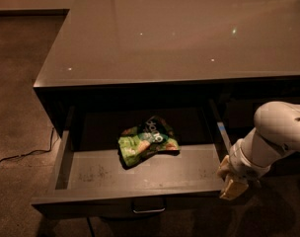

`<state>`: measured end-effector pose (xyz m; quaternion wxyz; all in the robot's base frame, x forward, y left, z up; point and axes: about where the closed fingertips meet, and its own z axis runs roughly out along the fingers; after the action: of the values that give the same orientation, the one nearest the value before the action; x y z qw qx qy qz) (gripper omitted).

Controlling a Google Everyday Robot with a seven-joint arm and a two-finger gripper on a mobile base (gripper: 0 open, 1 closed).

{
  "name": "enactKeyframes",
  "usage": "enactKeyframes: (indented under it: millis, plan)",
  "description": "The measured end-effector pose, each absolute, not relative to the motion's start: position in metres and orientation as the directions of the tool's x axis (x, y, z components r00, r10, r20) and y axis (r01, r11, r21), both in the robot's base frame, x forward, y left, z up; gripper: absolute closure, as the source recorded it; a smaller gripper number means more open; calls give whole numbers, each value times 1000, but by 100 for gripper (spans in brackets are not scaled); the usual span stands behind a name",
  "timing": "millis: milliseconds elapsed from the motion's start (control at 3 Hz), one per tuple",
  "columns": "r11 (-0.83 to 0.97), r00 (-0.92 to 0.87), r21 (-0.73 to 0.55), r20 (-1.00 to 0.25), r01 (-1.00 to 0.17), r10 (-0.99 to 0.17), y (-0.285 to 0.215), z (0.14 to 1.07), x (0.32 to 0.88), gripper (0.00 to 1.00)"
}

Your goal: Open top drawer

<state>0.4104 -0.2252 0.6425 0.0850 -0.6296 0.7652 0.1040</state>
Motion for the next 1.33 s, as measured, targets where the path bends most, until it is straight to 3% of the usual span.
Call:
enactKeyframes:
  millis: [333, 1333]
  plan:
    - [201, -208, 52, -245, -978, -947, -227, 643, 404, 100]
    - [201, -208, 52, -245, -978, -947, -227, 643, 404, 35]
